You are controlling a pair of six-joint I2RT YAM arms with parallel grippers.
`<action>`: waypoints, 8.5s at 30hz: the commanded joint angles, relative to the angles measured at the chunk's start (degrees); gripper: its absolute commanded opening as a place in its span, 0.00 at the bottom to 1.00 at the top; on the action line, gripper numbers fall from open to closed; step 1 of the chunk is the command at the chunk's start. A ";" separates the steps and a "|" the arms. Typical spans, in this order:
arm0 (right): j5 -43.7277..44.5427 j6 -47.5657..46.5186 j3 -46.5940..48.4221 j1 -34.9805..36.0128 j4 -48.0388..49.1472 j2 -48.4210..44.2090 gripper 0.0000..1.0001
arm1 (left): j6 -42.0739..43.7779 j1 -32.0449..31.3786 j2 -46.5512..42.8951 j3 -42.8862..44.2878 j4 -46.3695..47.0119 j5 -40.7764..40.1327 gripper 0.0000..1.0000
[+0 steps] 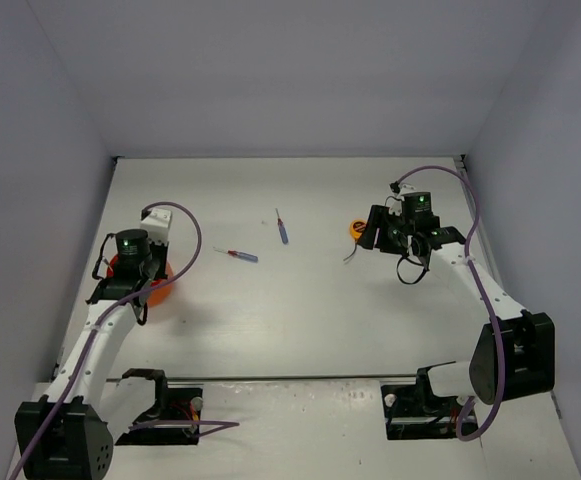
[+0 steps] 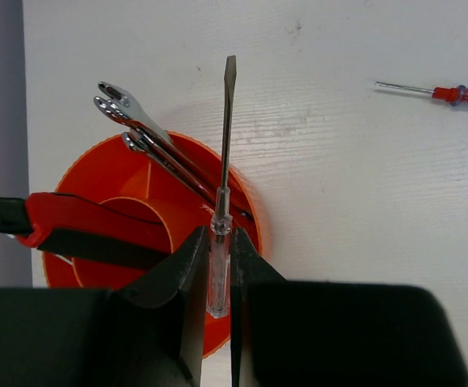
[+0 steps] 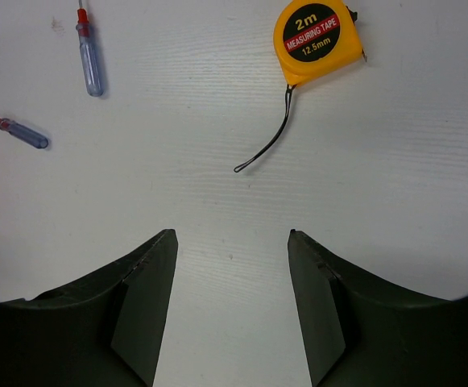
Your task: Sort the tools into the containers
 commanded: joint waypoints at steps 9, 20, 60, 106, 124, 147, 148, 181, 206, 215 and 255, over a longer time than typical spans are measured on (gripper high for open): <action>-0.62 -0.53 -0.13 0.40 3.44 -1.95 0.54 | 5.27 0.46 -2.66 0.65 -3.70 -1.85 0.00; -0.65 -0.47 -0.80 0.37 4.14 -2.14 0.54 | 5.34 0.46 -2.98 0.08 -3.82 -2.41 0.18; 13.91 -6.95 47.93 22.50 -2.78 45.42 0.47 | -30.39 -0.73 6.04 34.85 -21.55 7.42 0.71; 8.98 -10.43 21.87 32.31 20.38 15.71 0.00 | -53.63 -16.25 13.95 41.37 -11.54 15.21 0.71; 1.78 -12.83 16.76 34.86 27.99 8.18 0.00 | -54.70 -18.36 21.67 45.31 -15.22 23.11 0.62; 1.09 -12.92 14.84 35.76 28.16 6.35 0.00 | -53.86 -20.66 25.41 46.51 -16.55 25.64 0.24; 1.09 -12.95 14.87 35.73 28.16 6.32 0.00 | -53.86 -20.72 25.50 46.54 -16.58 25.83 0.20; 4.78 -11.56 5.22 34.01 25.26 3.23 0.76 | 0.86 -12.33 6.46 21.02 -19.25 -20.05 0.00; -3.23 -13.17 10.26 30.69 23.03 10.58 0.76 | 1.67 -12.28 3.40 8.16 -7.69 -24.68 0.27; -6.19 -16.50 20.52 31.82 19.81 23.10 0.74 | -1.80 -12.37 1.71 9.98 -11.13 -23.32 0.35; 11.22 -26.99 33.55 37.83 9.17 45.39 0.00 | -34.95 -12.28 7.03 31.99 -27.66 3.85 0.70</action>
